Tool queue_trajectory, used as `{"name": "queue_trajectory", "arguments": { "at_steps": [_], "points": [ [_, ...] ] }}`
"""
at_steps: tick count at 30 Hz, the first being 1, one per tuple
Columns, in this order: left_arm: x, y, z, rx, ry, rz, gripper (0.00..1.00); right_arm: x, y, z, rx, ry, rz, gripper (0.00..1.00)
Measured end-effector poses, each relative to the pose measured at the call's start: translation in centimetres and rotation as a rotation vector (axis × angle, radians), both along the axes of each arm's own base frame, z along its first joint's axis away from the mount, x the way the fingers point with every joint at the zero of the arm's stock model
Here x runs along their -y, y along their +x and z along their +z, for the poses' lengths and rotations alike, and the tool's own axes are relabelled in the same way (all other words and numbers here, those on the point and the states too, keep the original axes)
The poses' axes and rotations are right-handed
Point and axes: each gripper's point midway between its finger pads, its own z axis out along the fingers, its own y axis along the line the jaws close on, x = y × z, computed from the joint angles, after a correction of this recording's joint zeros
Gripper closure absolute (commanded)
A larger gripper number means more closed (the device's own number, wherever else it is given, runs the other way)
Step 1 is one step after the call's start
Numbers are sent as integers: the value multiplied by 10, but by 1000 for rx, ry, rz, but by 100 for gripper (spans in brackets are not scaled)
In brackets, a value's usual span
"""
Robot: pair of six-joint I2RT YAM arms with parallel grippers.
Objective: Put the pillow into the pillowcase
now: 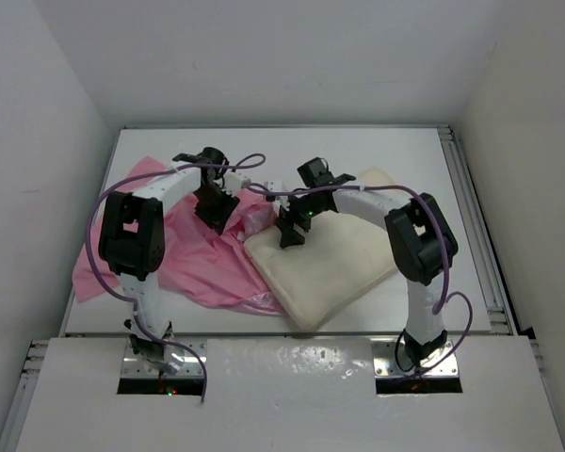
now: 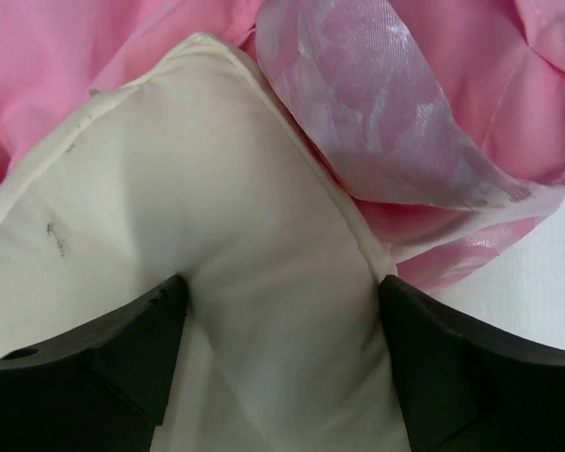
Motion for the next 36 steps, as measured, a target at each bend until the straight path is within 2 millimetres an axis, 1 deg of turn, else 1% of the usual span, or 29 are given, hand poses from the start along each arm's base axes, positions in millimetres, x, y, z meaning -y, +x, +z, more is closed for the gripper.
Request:
{"name": "queue_trajectory", "arguments": {
  "at_steps": [1, 4, 5, 7, 8, 11, 13, 15, 18, 20, 21, 23, 25, 27, 30, 32, 34, 36],
  "points": [
    [-1, 3, 0, 13, 5, 7, 78, -1, 1, -1, -2, 8, -17, 45],
    [-2, 10, 0, 41, 15, 24, 97, -3, 2, 0, 5, 33, -53, 64],
    [-2, 11, 0, 42, 16, 29, 100, -3, 3, 2, 12, 39, -59, 70],
    [-2, 11, 0, 44, 17, 29, 100, -3, 5, 8, 24, 40, -76, 94],
    [-2, 11, 0, 43, 17, 31, 100, -2, 6, 12, 32, 40, -86, 100],
    [-1, 14, 7, 50, 15, 32, 100, 3, 7, 19, 55, 30, -122, 100],
    [1, 22, 18, 71, 7, 35, 100, 7, 5, 24, 80, 30, -136, 100],
    [6, 37, 36, 119, -13, 38, 100, 12, 1, 33, 114, 40, -155, 100],
    [17, 61, 69, 211, -61, 33, 100, 18, -6, 53, 167, 79, -190, 100],
    [22, 70, 86, 251, -88, 27, 100, 22, -10, 70, 213, 131, -229, 100],
    [24, 72, 91, 263, -97, 24, 100, 24, -11, 77, 235, 154, -245, 100],
    [27, 71, 96, 263, -108, 18, 100, 25, -12, 94, 283, 212, -287, 100],
    [30, 65, 95, 242, -116, 9, 100, 23, -7, 109, 317, 258, -327, 100],
    [33, 61, 95, 226, -124, -1, 100, 17, 3, 122, 348, 304, -363, 100],
    [40, 56, 96, 215, -137, -23, 100, 5, 16, 131, 361, 336, -396, 100],
    [44, 55, 98, 215, -148, -37, 100, -4, 28, 130, 362, 347, -415, 100],
    [49, 55, 102, 221, -162, -50, 100, -10, 40, 125, 365, 343, -435, 100],
    [51, 55, 105, 230, -168, -62, 100, -14, 53, 111, 354, 319, -462, 100]
  ]
}}
